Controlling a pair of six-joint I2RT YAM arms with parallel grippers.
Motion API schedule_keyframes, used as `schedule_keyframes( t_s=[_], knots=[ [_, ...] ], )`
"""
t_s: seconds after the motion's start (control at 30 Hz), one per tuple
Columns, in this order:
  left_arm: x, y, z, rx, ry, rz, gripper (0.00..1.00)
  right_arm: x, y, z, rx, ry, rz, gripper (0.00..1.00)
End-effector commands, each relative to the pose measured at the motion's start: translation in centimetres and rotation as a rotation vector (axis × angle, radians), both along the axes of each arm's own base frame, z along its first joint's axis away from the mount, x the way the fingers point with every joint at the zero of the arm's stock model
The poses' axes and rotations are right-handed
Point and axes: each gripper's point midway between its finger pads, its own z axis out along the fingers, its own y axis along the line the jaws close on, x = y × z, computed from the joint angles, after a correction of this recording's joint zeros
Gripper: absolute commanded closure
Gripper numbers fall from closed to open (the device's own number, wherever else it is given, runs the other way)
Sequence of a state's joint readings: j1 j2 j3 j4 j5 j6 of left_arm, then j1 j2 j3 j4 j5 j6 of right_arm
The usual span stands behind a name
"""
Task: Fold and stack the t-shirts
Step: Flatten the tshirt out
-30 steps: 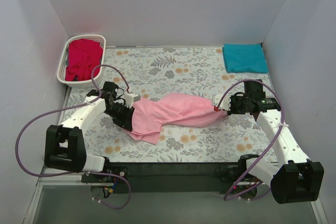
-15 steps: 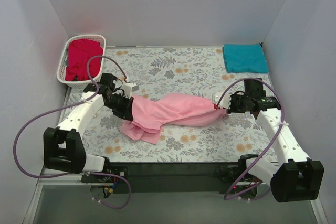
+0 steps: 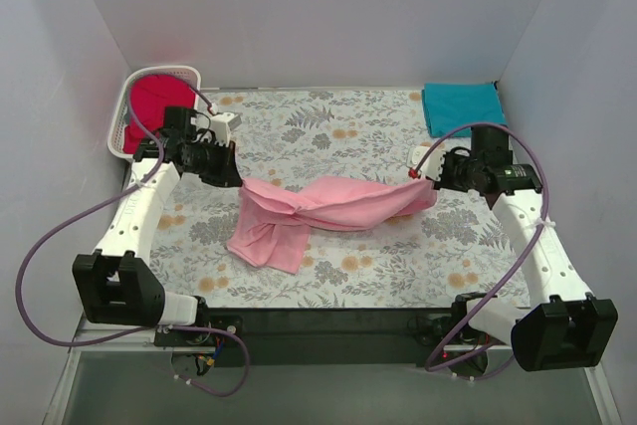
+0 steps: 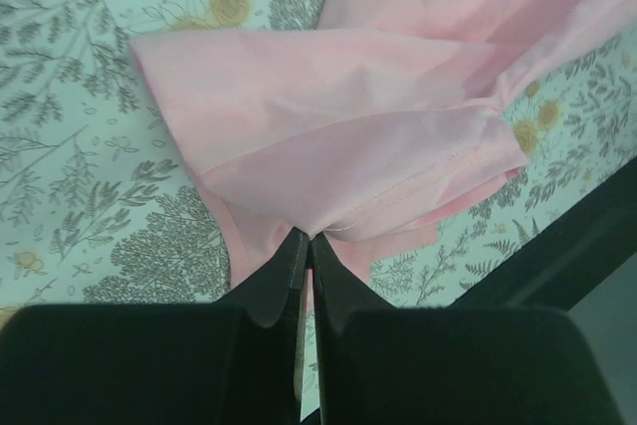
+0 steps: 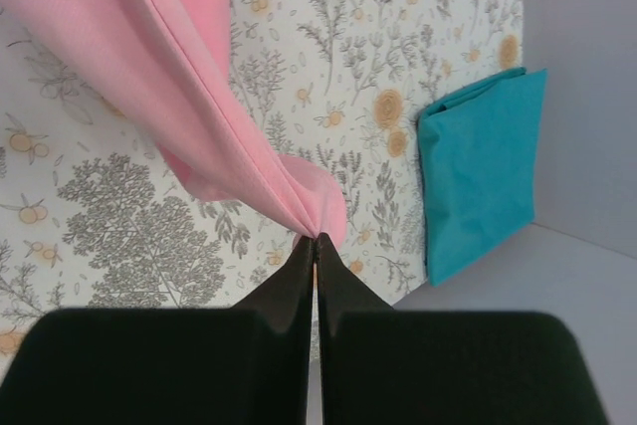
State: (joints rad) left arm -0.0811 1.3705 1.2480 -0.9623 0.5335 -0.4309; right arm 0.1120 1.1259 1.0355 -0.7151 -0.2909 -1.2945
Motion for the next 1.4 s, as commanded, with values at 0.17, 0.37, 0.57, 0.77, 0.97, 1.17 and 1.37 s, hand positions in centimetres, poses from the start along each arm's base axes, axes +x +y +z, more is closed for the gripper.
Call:
schedule_keyframes(
  t_s=[0.17, 0.37, 0.57, 0.77, 0.97, 1.17, 1.37],
  knots=[
    [5.6, 1.9, 9.9, -0.053, -0.305, 0.175, 1.0, 2.7, -0.3, 6.3, 0.044, -0.109, -0.078, 0.99],
    [7.6, 2.7, 17.5, -0.09, -0.498, 0.249, 1.0, 4.9, -0.8, 12.8, 0.068, -0.242, -0.138, 0.99],
    [4.7, 3.2, 29.8, -0.149, -0.808, 0.301, 1.0, 3.9, -1.6, 24.9, 0.172, -0.515, -0.224, 0.99],
    [-1.2, 4.2, 38.4, -0.189, -1.092, 0.351, 1.0, -1.6, -2.7, 34.8, 0.304, -0.815, -0.273, 0.99],
    [-9.1, 4.7, 44.6, -0.228, -1.335, 0.354, 1.0, -8.4, -4.1, 41.7, 0.389, -1.055, -0.299, 0.99],
    [-15.1, 5.2, 47.3, -0.241, -1.477, 0.367, 1.0, -14.2, -5.2, 46.3, 0.424, -1.239, -0.299, 0.99],
    [-15.7, 7.0, 48.1, -0.193, -1.484, 0.471, 1.0, -15.0, -5.0, 46.8, 0.371, -1.278, -0.267, 0.99]
  ],
)
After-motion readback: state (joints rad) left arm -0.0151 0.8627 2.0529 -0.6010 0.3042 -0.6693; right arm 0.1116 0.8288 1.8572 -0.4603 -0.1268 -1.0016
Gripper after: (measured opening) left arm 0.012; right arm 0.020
